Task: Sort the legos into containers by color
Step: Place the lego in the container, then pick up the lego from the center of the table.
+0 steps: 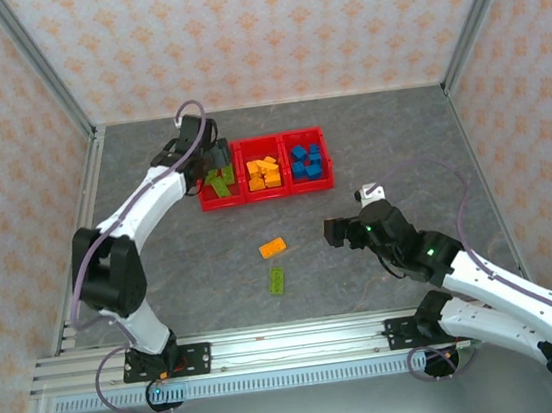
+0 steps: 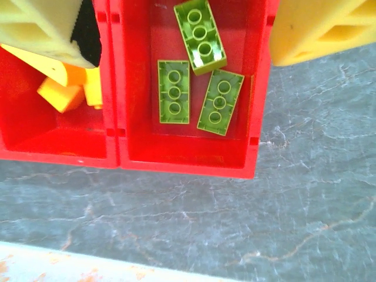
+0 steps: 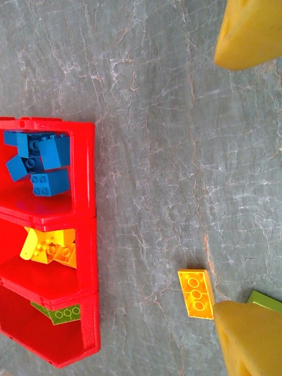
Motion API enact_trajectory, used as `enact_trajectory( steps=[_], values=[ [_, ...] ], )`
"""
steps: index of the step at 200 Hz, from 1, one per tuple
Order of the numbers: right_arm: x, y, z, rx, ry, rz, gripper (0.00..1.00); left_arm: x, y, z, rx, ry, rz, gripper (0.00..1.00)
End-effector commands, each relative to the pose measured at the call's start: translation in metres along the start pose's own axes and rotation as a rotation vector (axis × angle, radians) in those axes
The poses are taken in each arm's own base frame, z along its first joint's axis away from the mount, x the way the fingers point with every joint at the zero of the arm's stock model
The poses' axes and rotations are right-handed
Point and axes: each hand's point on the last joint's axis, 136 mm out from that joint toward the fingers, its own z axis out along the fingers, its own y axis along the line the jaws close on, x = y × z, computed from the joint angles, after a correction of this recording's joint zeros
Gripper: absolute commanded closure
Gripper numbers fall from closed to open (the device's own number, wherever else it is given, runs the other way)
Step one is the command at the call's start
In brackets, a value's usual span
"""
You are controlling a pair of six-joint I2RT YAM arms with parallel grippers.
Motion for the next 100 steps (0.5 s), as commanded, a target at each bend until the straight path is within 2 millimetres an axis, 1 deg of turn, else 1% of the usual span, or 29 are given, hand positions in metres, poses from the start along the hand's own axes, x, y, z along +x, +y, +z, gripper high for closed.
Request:
enact_trajectory(
  steps=[1, 6, 25, 42, 56, 83, 100],
  values=[
    [0.002, -0.005, 0.001, 0.030, 0.000, 0.003, 0.00, 0.019, -0.015, -0.022, 0.063, 0.010, 0.002, 0.19],
    [0.002, -0.005, 0.001, 0.030, 0.000, 0.003, 0.00, 0.024, -0.018, -0.026, 0.075, 0.013, 0.010, 0.18],
    [0.002, -0.005, 0.002, 0.030, 0.001, 0.003, 0.00, 0.054, -0.036, -0.042, 0.124, 0.037, 0.086, 0.17],
    [0.003, -0.005, 0.002, 0.033, 0.003, 0.002, 0.00, 0.084, -0.047, -0.050, 0.164, 0.083, 0.159, 0.14],
    [0.003, -0.005, 0.002, 0.033, 0.003, 0.003, 0.00, 0.109, -0.050, -0.053, 0.193, 0.130, 0.210, 0.13],
    [0.003, -0.006, 0.002, 0.037, 0.003, 0.004, 0.00, 0.151, -0.050, -0.053, 0.230, 0.212, 0.297, 0.12],
    [0.002, -0.006, 0.002, 0.039, 0.001, 0.006, 0.00, 0.176, -0.059, -0.055, 0.255, 0.261, 0.374, 0.12]
  ],
)
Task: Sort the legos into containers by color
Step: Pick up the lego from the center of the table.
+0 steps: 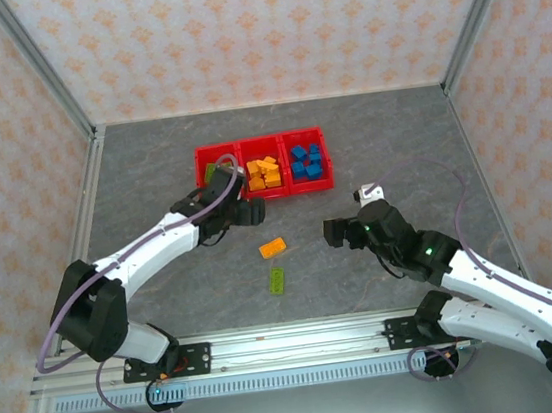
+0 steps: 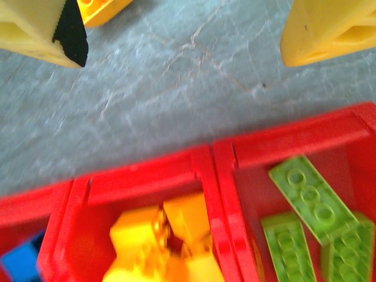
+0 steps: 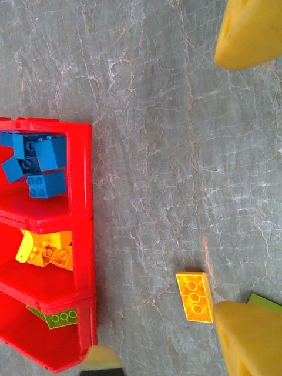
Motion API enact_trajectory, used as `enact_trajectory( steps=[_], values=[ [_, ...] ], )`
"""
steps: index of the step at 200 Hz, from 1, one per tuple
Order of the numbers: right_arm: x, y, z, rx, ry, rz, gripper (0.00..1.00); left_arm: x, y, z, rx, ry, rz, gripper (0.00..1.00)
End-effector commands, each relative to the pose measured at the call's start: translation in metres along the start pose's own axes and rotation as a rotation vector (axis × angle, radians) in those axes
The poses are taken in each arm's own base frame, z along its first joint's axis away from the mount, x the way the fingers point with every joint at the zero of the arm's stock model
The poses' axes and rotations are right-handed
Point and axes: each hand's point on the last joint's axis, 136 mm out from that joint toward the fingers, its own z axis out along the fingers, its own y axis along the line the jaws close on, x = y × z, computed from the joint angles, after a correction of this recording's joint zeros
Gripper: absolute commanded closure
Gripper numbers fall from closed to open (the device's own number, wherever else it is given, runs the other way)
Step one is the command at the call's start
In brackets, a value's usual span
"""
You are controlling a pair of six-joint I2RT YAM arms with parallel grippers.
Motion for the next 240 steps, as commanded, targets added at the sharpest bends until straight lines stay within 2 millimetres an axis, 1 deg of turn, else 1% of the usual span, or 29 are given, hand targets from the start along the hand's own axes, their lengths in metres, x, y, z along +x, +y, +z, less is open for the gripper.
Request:
enact_trajectory(
  steps=[1, 40, 54, 69, 88, 113, 146, 176, 208, 217, 233, 240],
  values=[
    [0.000, -0.006, 0.000, 0.033, -0.009, 0.009, 0.00, 0.026, -0.019, 0.000, 0.051, 0.063, 0.112, 0.12],
    [0.001, -0.006, 0.000, 0.036, -0.008, 0.010, 0.00, 0.074, -0.060, 0.020, 0.077, 0.196, 0.323, 0.12],
    [0.000, -0.007, 0.000, 0.037, -0.009, 0.011, 0.00, 0.084, -0.070, 0.027, 0.056, 0.224, 0.385, 0.12],
    [0.000, -0.007, -0.001, 0.036, -0.012, 0.013, 0.00, 0.092, -0.073, 0.035, 0.034, 0.252, 0.430, 0.13],
    [-0.001, -0.007, -0.002, 0.038, -0.014, 0.015, 0.00, 0.095, -0.072, 0.043, 0.011, 0.277, 0.453, 0.14],
    [-0.001, -0.007, -0.002, 0.038, -0.015, 0.015, 0.00, 0.096, -0.070, 0.049, -0.016, 0.294, 0.475, 0.17],
    [0.000, -0.007, -0.001, 0.037, -0.013, 0.014, 0.00, 0.102, -0.059, 0.055, -0.073, 0.323, 0.492, 0.22],
    [0.000, -0.007, -0.001, 0.038, -0.012, 0.013, 0.00, 0.108, -0.052, 0.056, -0.094, 0.342, 0.484, 0.25],
    [0.000, -0.008, 0.000, 0.045, -0.011, 0.015, 0.00, 0.117, -0.044, 0.055, -0.095, 0.362, 0.439, 0.30],
    [0.000, -0.008, 0.000, 0.046, -0.009, 0.015, 0.00, 0.119, -0.041, 0.054, -0.100, 0.360, 0.420, 0.33],
    [0.001, -0.008, 0.001, 0.048, -0.007, 0.014, 0.00, 0.125, -0.037, 0.053, -0.096, 0.368, 0.387, 0.45],
    [0.001, -0.008, 0.001, 0.048, -0.007, 0.013, 0.00, 0.128, -0.035, 0.053, -0.096, 0.371, 0.376, 0.47]
  ],
)
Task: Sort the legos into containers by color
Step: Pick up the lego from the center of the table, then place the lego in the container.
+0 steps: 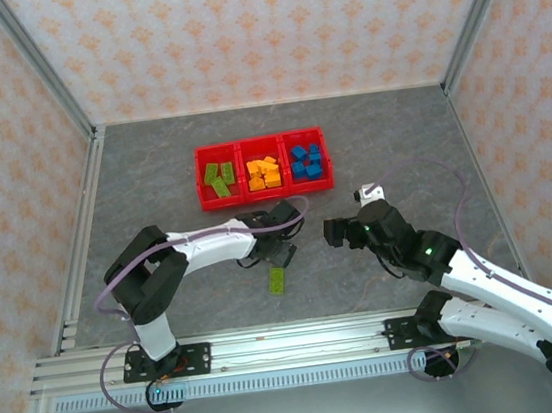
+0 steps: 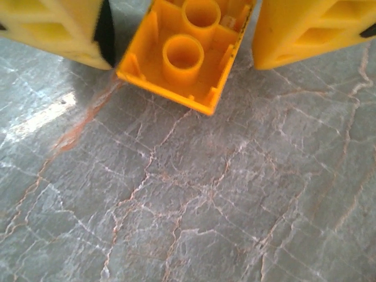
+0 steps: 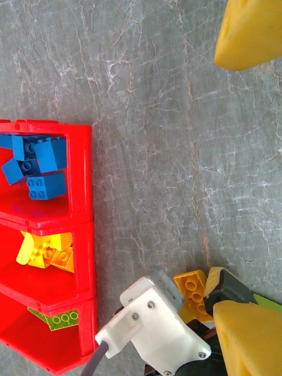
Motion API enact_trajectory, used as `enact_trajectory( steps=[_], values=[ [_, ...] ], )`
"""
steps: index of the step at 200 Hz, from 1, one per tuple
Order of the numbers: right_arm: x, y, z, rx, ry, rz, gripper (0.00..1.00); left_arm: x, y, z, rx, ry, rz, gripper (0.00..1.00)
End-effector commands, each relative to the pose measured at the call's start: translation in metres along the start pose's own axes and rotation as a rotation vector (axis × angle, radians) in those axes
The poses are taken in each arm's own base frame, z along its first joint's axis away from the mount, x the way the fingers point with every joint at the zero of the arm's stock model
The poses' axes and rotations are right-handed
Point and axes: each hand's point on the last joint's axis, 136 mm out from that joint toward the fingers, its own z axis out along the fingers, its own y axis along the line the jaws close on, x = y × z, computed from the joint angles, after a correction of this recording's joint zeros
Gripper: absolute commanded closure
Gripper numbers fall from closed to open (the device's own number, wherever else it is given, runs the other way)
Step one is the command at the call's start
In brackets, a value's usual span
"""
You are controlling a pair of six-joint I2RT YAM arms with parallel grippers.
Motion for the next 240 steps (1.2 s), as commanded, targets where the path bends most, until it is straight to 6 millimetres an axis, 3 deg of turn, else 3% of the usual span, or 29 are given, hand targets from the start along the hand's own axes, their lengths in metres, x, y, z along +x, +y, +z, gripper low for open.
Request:
enact_trajectory(
  steps=[1, 43, 69, 81, 115, 141, 161, 198, 240],
  values=[
    [0.001, -0.008, 0.001, 0.044, -0.006, 0.004, 0.00, 0.032, 0.024, 0.007, -0.069, 0.086, -0.050, 0.48],
    [0.001, -0.008, 0.001, 0.048, -0.005, 0.006, 0.00, 0.038, 0.031, 0.008, -0.080, 0.092, -0.091, 0.67],
    [0.001, -0.009, 0.001, 0.051, -0.005, 0.006, 0.00, 0.026, 0.040, -0.002, -0.105, 0.045, -0.128, 0.86],
    [0.001, -0.009, 0.001, 0.051, -0.007, 0.006, 0.00, 0.017, 0.049, -0.012, -0.134, 0.011, -0.154, 0.90],
    [0.001, -0.009, 0.001, 0.053, -0.007, 0.007, 0.00, -0.014, 0.066, -0.051, -0.154, -0.135, -0.246, 0.90],
    [0.001, -0.009, 0.002, 0.053, -0.004, 0.004, 0.00, -0.044, 0.094, -0.085, -0.178, -0.247, -0.340, 0.86],
    [0.001, -0.008, 0.001, 0.052, -0.006, 0.005, 0.00, -0.062, 0.118, -0.101, -0.195, -0.288, -0.406, 0.85],
    [0.001, -0.008, 0.001, 0.051, -0.006, 0.004, 0.00, -0.100, 0.140, -0.100, -0.186, -0.300, -0.467, 0.85],
    [0.000, -0.008, 0.001, 0.050, -0.009, 0.005, 0.00, -0.129, 0.139, -0.069, -0.168, -0.215, -0.485, 0.85]
  ],
)
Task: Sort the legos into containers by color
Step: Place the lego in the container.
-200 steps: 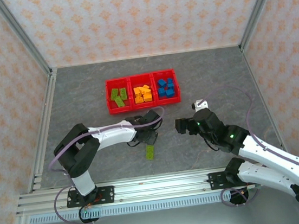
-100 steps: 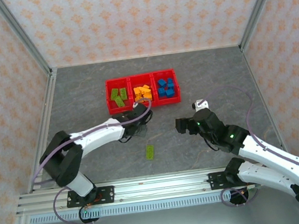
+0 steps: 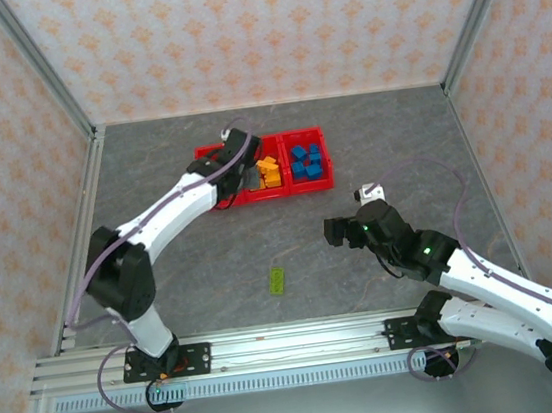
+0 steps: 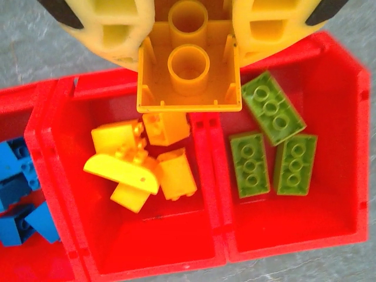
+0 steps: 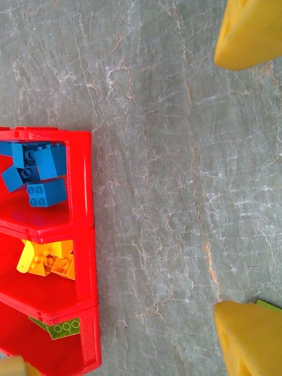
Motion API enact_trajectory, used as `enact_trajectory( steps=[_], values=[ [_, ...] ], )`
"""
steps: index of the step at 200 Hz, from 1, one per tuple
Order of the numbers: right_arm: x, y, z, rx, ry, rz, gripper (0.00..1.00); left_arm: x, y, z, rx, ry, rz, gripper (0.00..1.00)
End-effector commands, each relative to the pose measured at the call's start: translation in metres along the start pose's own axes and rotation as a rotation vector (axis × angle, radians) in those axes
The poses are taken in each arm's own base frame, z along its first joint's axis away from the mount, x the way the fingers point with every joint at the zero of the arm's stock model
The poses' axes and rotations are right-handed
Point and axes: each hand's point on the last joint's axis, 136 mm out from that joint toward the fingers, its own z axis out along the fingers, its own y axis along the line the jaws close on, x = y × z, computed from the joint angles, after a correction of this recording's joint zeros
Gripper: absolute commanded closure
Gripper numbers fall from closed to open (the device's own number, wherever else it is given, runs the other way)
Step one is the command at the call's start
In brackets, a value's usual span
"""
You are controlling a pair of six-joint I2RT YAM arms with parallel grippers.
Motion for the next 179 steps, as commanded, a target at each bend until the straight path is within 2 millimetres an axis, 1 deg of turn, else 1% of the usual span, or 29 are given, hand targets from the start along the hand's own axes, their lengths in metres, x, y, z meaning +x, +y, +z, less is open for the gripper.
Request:
enact_trajectory(
  steps=[1, 18, 24, 26, 30, 62, 111, 123, 142, 166, 179],
  values=[
    [0.000, -0.005, -0.001, 0.027, -0.008, 0.000, 0.00, 0.014, -0.002, 0.019, -0.027, 0.105, 0.003, 0.85],
    [0.000, -0.005, -0.001, 0.028, -0.006, -0.002, 0.00, 0.015, -0.007, 0.031, -0.023, 0.127, -0.004, 0.85],
    [0.001, -0.005, 0.000, 0.029, -0.005, -0.003, 0.00, 0.012, -0.008, 0.031, -0.017, 0.125, -0.012, 0.85],
    [0.001, -0.005, 0.000, 0.028, -0.004, -0.003, 0.00, 0.018, -0.008, 0.039, -0.025, 0.146, -0.006, 0.85],
    [0.001, -0.005, 0.000, 0.027, -0.003, -0.003, 0.00, 0.020, -0.008, 0.044, -0.027, 0.160, -0.010, 0.85],
    [0.001, -0.005, 0.000, 0.028, -0.003, -0.003, 0.00, 0.024, -0.011, 0.063, -0.025, 0.203, -0.010, 0.84],
    [0.000, -0.005, 0.000, 0.030, -0.005, -0.004, 0.00, 0.014, -0.014, 0.092, -0.027, 0.232, -0.009, 0.84],
    [0.000, -0.005, 0.000, 0.032, -0.006, -0.001, 0.00, 0.010, -0.016, 0.099, -0.027, 0.235, -0.008, 0.82],
    [0.000, -0.006, 0.000, 0.035, -0.008, -0.001, 0.00, 0.005, -0.014, 0.108, -0.037, 0.240, -0.017, 0.80],
    [0.000, -0.006, -0.001, 0.034, -0.009, 0.000, 0.00, -0.008, -0.012, 0.112, -0.043, 0.214, -0.033, 0.70],
    [0.000, -0.006, -0.001, 0.033, -0.009, 0.000, 0.00, -0.020, -0.012, 0.107, -0.047, 0.175, -0.040, 0.61]
  ],
)
